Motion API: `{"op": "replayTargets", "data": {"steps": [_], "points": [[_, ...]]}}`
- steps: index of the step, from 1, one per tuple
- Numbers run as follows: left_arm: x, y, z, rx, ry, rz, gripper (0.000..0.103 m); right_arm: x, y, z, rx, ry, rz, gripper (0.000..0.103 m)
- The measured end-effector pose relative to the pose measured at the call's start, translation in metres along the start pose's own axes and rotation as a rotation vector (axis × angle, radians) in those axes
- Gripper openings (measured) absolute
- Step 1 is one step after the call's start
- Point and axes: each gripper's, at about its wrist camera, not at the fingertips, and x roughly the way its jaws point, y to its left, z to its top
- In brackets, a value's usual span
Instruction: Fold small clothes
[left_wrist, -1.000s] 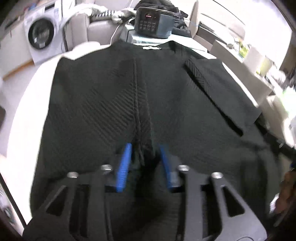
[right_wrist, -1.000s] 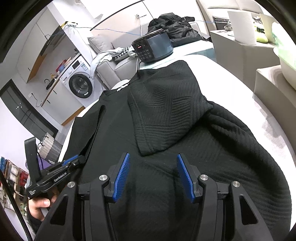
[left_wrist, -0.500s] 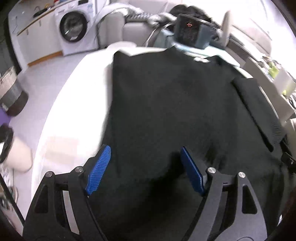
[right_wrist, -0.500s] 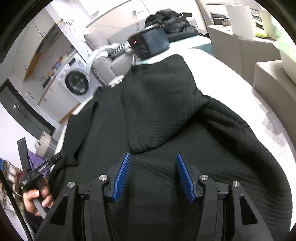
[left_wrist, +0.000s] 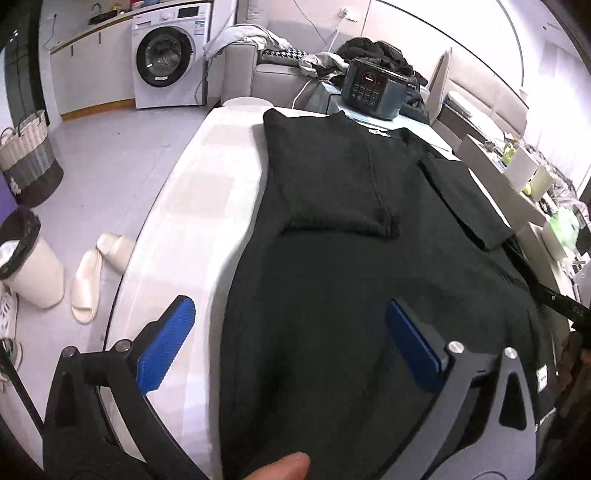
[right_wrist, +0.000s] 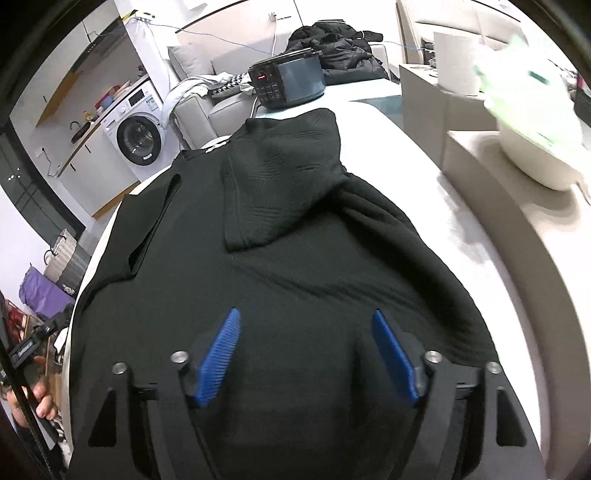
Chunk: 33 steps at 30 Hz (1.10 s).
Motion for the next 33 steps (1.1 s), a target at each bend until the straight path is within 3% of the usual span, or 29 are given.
{"op": "replayTargets", "data": {"steps": [5, 15, 19, 23, 29, 33], "points": [[-0.038, 0.016, -0.043, -0.011, 0.006, 0.042, 0.102, -0.017, -0.006, -0.022, -0.035, -0.002, -0.001, 0.086], [-0.091, 0.037, -0.117, -0.032, 0.079, 0.021, 0.101, -0.052, -0.02, -0.062, -0.087, -0.002, -0.02, 0.086], [-0.101, 0.032, -0.146, 0.002, 0.134, 0.024, 0.084, -0.073, -0.031, -0.08, -0.091, -0.02, -0.025, 0.086], [-0.107, 0.031, -0.177, -0.02, 0.203, 0.009, 0.074, -0.095, -0.039, -0.097, -0.104, -0.048, -0.021, 0.086], [-0.126, 0.028, -0.205, -0.022, 0.205, 0.02, 0.072, -0.111, -0.047, -0.11, -0.124, -0.049, -0.033, 0.086], [-0.136, 0.016, -0.22, 0.043, 0.214, 0.046, 0.07, -0.117, -0.05, -0.12, -0.142, -0.041, -0.033, 0.086]]}}
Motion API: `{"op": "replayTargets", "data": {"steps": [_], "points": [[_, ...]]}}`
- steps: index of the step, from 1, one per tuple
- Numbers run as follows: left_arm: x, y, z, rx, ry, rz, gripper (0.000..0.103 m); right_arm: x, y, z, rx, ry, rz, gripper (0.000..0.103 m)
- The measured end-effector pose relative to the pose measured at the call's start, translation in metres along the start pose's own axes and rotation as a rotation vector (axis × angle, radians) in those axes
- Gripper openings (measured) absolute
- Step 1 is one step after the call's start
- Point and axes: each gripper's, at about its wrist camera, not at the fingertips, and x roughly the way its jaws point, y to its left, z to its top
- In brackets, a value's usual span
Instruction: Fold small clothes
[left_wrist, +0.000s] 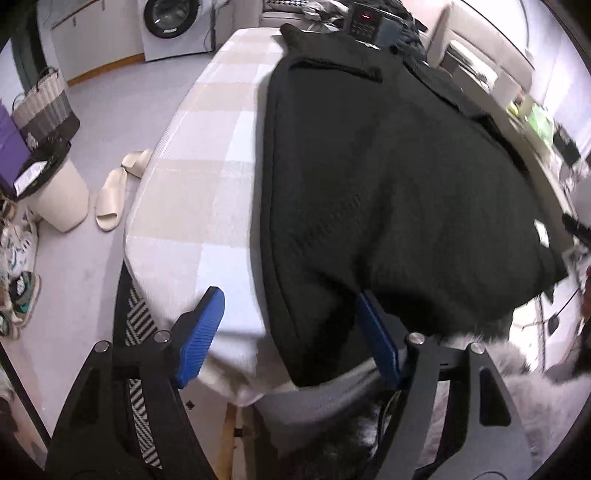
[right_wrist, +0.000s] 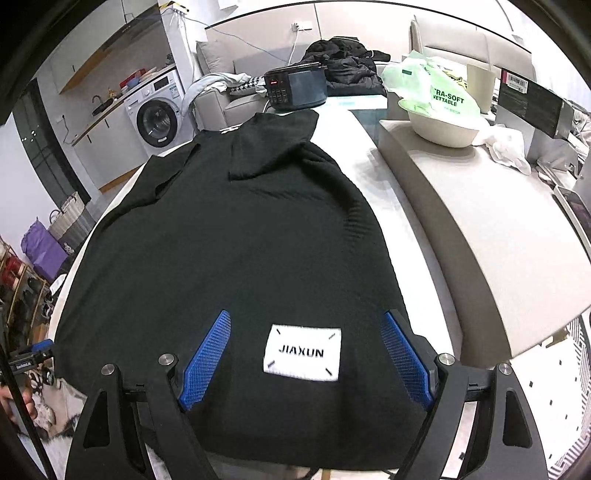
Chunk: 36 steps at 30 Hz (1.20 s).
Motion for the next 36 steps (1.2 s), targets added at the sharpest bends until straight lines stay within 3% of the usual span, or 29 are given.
{"op": "replayTargets", "data": {"steps": [3, 5, 8, 9, 13, 21, 25, 27, 29, 32, 36], "points": [[-0.004, -0.002, -0.005, 0.002, -0.026, 0.011, 0.06, -0.005, 0.0, -0.007, -0.011, -0.001, -0.001, 0.086], [-0.005, -0.003, -0.006, 0.012, -0.051, 0.046, 0.036, -0.006, -0.002, -0.008, -0.009, -0.009, -0.002, 0.086], [-0.008, -0.008, -0.007, 0.035, -0.073, 0.025, 0.005, -0.004, -0.006, -0.009, 0.013, -0.011, 0.003, 0.086], [-0.009, -0.011, -0.006, 0.053, -0.077, 0.04, 0.004, -0.005, -0.006, -0.009, 0.014, -0.014, 0.006, 0.086], [-0.014, -0.007, -0.008, 0.061, -0.077, 0.041, 0.004, -0.009, -0.007, -0.014, 0.008, -0.022, -0.002, 0.086], [-0.029, 0.021, -0.013, -0.03, -0.094, 0.039, 0.004, -0.019, -0.032, -0.028, 0.046, -0.007, -0.043, 0.086], [-0.032, 0.03, -0.018, -0.087, -0.077, -0.026, 0.004, -0.024, -0.046, -0.041, 0.071, 0.025, -0.033, 0.086], [-0.031, 0.031, -0.02, -0.099, -0.071, -0.04, 0.01, -0.024, -0.054, -0.049, 0.094, 0.039, -0.017, 0.086], [-0.03, 0.032, -0.019, -0.113, -0.06, -0.053, 0.029, -0.022, -0.062, -0.054, 0.127, 0.05, -0.017, 0.086], [-0.033, 0.031, -0.021, -0.123, -0.068, -0.081, 0.038, -0.016, -0.074, -0.061, 0.169, 0.063, 0.006, 0.085], [-0.033, 0.03, -0.02, -0.137, -0.057, -0.086, 0.043, -0.006, -0.085, -0.066, 0.236, 0.094, 0.079, 0.064]]}}
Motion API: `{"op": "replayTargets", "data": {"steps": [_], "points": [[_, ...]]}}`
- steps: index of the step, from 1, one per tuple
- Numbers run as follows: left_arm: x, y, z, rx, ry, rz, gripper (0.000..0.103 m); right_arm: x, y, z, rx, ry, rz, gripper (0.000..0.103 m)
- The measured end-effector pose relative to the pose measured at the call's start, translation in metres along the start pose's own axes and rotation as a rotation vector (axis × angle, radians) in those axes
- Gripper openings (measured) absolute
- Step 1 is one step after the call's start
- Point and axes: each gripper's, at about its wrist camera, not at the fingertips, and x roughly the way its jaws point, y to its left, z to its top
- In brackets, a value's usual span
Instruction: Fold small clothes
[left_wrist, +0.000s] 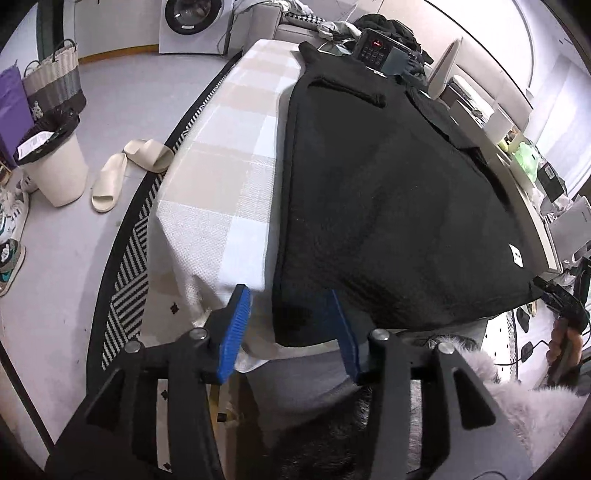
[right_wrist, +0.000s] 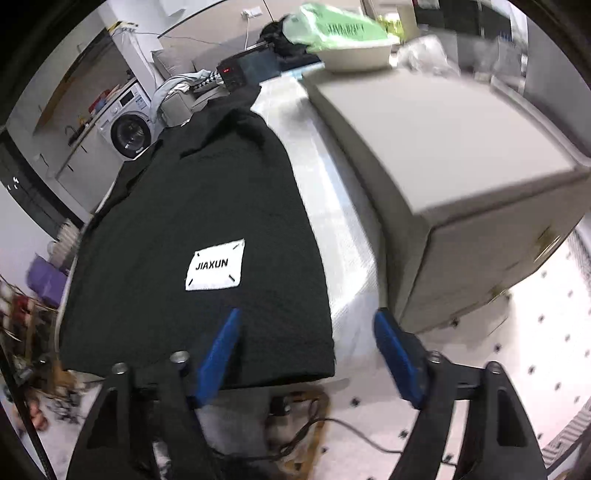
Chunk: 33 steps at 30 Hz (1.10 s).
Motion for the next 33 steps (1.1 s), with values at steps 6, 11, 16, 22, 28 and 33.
{"op": "replayTargets", "data": {"steps": [6, 11, 16, 22, 28, 33], "points": [[-0.001, -0.007, 0.0, 0.021, -0.002, 0.008, 0.043, 0.003, -0.002, -0.001, -0.006, 0.039, -0.026, 0.022], [-0.001, -0.008, -0.001, 0.024, -0.001, 0.006, 0.043, -0.01, -0.001, 0.001, -0.013, 0.008, 0.035, 0.008], [-0.002, -0.009, -0.001, 0.025, 0.001, -0.008, 0.043, -0.023, 0.007, 0.003, -0.03, -0.021, 0.12, 0.008], [0.0, -0.004, -0.001, 0.008, 0.047, -0.074, 0.043, -0.013, -0.003, -0.001, 0.028, 0.004, 0.144, 0.029], [0.006, 0.007, -0.002, -0.071, 0.101, -0.164, 0.043, -0.007, -0.004, -0.004, 0.037, 0.014, 0.198, 0.029], [0.018, 0.01, -0.005, -0.104, 0.149, -0.169, 0.043, -0.006, -0.001, -0.004, 0.017, 0.014, 0.219, 0.029]]}}
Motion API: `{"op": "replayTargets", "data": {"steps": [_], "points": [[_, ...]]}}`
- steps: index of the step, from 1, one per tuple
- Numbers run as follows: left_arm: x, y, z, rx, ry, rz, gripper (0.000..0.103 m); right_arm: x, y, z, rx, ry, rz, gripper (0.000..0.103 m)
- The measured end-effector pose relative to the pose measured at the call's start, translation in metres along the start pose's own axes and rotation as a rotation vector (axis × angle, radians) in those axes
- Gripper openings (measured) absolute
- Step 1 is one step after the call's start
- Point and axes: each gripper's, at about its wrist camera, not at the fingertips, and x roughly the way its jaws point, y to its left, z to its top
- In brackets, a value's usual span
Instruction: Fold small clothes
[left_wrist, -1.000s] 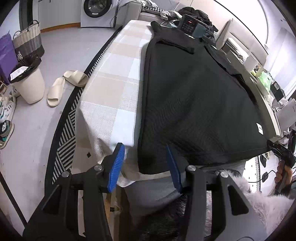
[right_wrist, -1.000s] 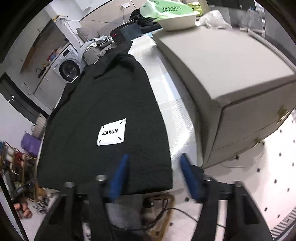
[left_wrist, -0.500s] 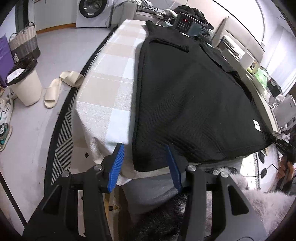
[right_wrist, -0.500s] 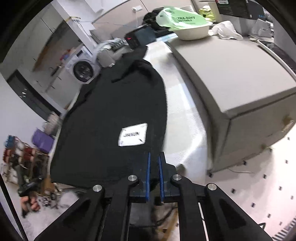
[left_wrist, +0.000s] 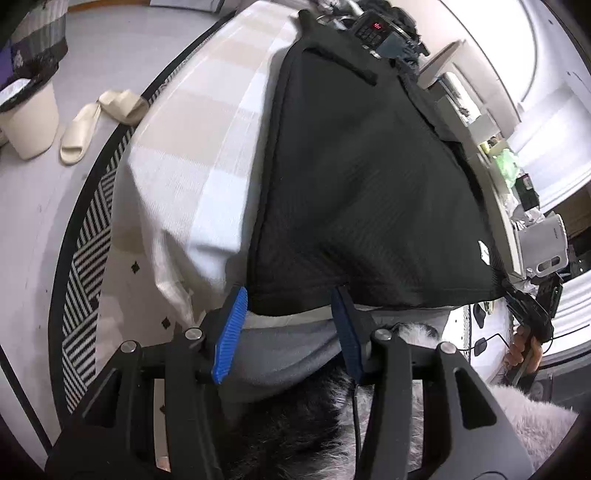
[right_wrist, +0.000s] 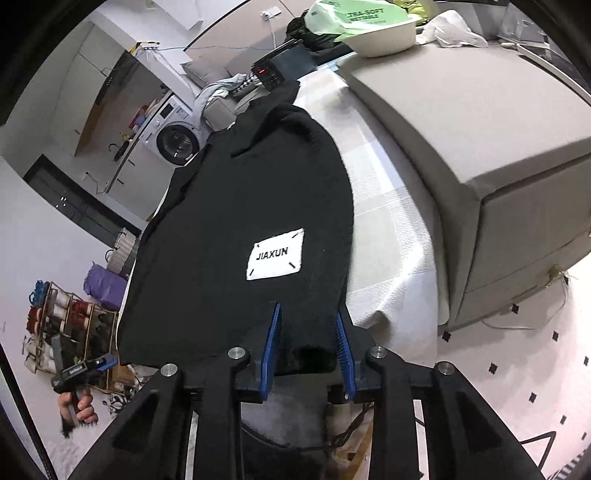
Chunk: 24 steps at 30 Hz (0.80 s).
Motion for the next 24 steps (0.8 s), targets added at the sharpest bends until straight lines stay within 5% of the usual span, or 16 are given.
{"op": "replayTargets", "data": {"steps": [11, 18, 24], "points": [[0.008, 0.007, -0.002, -0.003, -0.037, -0.07, 0.043, 0.002, 0.006, 0.0, -0.044, -0.015, 0.028, 0.03], [0.015, 0.015, -0.001, -0.019, 0.003, 0.015, 0.043, 0.0, 0.006, 0.0, -0.056, -0.009, 0.023, 0.03], [0.021, 0.024, 0.002, -0.065, -0.033, -0.062, 0.054, 0.004, 0.007, 0.002, -0.052, -0.004, 0.029, 0.03]]}}
